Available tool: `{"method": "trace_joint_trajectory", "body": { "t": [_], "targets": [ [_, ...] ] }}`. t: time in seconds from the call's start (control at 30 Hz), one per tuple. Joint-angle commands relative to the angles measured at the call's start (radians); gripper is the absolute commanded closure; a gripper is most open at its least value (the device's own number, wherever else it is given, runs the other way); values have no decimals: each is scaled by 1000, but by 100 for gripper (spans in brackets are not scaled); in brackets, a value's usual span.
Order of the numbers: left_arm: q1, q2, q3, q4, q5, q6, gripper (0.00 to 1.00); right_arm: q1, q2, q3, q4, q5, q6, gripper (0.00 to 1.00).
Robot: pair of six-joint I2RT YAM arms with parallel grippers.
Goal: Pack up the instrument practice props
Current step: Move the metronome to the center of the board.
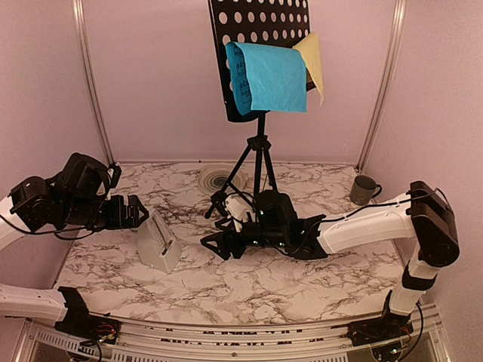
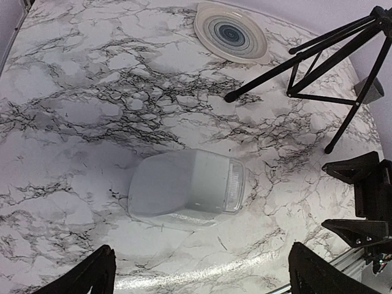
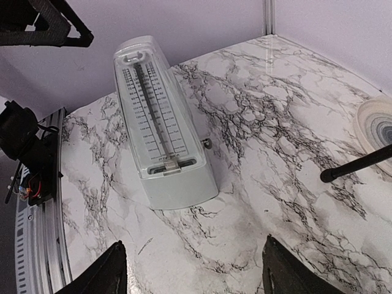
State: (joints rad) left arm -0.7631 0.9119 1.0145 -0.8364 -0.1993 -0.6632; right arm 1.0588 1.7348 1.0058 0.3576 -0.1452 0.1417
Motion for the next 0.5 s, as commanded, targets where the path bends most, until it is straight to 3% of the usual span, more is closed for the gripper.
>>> {"method": "trace_joint_trajectory", "body": {
  "t": [0.0, 0.47],
  "targets": [
    [48, 64, 35, 13, 77, 137, 1, -7, -32, 5, 0, 3, -1, 27],
    [154, 270, 99, 72, 192, 333, 12, -6, -30, 21, -20, -7, -4, 27]
  ]
}}
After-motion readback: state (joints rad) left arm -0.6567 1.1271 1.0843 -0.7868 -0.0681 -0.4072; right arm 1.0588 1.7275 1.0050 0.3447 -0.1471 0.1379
